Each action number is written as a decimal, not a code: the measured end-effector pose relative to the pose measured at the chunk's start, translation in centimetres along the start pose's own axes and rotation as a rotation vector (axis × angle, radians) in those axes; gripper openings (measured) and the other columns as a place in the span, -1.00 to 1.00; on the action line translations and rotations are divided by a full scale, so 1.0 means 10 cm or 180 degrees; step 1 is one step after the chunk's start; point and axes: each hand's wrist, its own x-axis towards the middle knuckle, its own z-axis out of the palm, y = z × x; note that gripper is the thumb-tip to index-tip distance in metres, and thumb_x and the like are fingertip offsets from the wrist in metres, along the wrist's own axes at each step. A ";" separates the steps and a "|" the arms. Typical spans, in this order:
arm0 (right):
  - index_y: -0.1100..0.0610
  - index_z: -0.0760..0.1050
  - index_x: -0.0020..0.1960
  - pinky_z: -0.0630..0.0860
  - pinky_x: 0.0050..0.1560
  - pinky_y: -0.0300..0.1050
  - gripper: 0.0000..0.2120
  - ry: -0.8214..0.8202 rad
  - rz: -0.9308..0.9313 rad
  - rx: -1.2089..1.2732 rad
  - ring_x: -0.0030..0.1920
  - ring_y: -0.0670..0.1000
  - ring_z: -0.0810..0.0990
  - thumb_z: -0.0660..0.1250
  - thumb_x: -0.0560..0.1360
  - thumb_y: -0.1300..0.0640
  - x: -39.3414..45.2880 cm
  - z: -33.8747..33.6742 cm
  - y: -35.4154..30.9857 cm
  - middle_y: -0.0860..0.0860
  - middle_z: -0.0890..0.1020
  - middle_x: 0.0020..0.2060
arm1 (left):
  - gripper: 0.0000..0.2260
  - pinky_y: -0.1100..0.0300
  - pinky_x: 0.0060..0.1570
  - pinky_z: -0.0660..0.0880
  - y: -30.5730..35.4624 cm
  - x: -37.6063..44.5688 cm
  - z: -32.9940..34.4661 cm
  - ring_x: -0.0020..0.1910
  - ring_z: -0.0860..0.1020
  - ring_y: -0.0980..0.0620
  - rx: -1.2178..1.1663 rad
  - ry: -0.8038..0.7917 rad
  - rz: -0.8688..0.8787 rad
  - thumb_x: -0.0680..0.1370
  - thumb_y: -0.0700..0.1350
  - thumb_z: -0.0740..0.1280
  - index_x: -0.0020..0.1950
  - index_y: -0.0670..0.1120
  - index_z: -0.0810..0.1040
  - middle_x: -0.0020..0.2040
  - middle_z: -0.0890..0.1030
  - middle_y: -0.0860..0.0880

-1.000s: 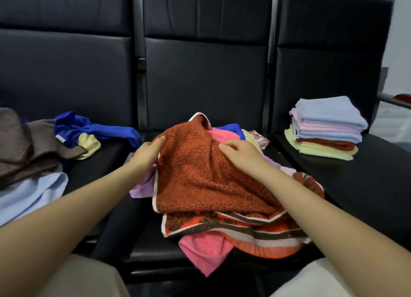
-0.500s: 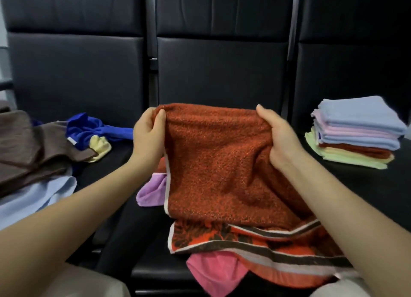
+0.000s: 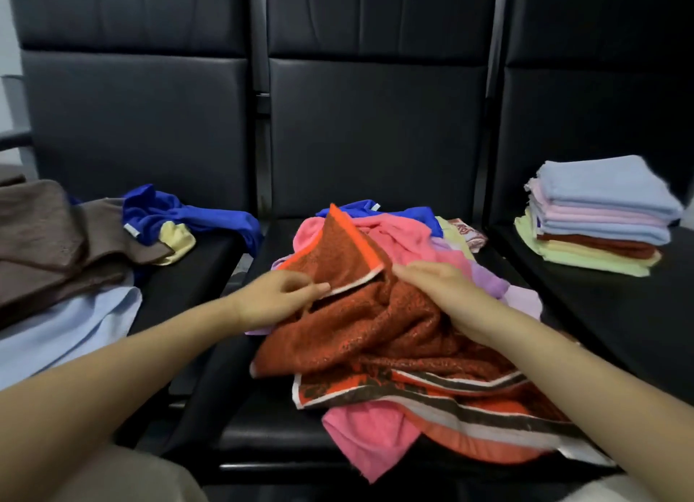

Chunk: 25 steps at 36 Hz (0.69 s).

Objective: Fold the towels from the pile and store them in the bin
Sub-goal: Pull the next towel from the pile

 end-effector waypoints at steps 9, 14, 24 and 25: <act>0.08 0.62 -0.11 0.46 0.10 -0.14 -0.86 0.0528 -0.0080 -0.0201 -0.07 -0.03 0.59 0.33 0.57 0.07 0.13 0.06 -0.05 0.01 0.68 -0.14 | -0.43 0.20 0.02 0.51 0.06 0.12 0.18 -0.06 0.56 0.20 -0.0279 0.0987 0.0113 0.29 0.42 0.38 0.10 0.05 0.51 -0.02 0.59 0.12; 0.18 0.64 -0.05 0.54 0.04 -0.12 -0.78 0.0158 -0.0027 -0.0066 -0.07 0.05 0.66 0.34 0.56 0.04 0.18 0.09 -0.07 0.09 0.71 -0.14 | -0.68 0.26 -0.10 0.45 0.14 0.15 0.36 -0.15 0.54 0.19 0.0166 0.1042 0.0414 0.47 0.16 0.42 -0.05 -0.10 0.57 -0.14 0.61 0.07; 0.09 0.49 -0.26 0.37 -0.29 -0.39 -0.80 0.0677 -0.0870 0.0135 -0.42 -0.26 0.41 0.36 0.54 0.19 0.16 0.13 -0.10 -0.14 0.49 -0.43 | -0.74 0.15 -0.27 0.35 0.12 0.11 -0.19 -0.31 0.44 0.01 -0.2212 0.2015 -0.0491 0.62 0.01 0.23 -0.20 -0.07 0.53 -0.29 0.50 -0.07; 0.08 0.49 -0.27 0.36 -0.27 -0.40 -0.79 0.0771 -0.1064 -0.0026 -0.41 -0.27 0.40 0.36 0.54 0.20 0.15 0.16 -0.13 -0.18 0.49 -0.44 | -0.72 0.15 -0.31 0.33 0.07 0.08 -0.27 -0.36 0.42 0.02 -0.2257 0.2116 -0.0629 0.62 0.02 0.22 -0.24 -0.07 0.49 -0.34 0.46 -0.06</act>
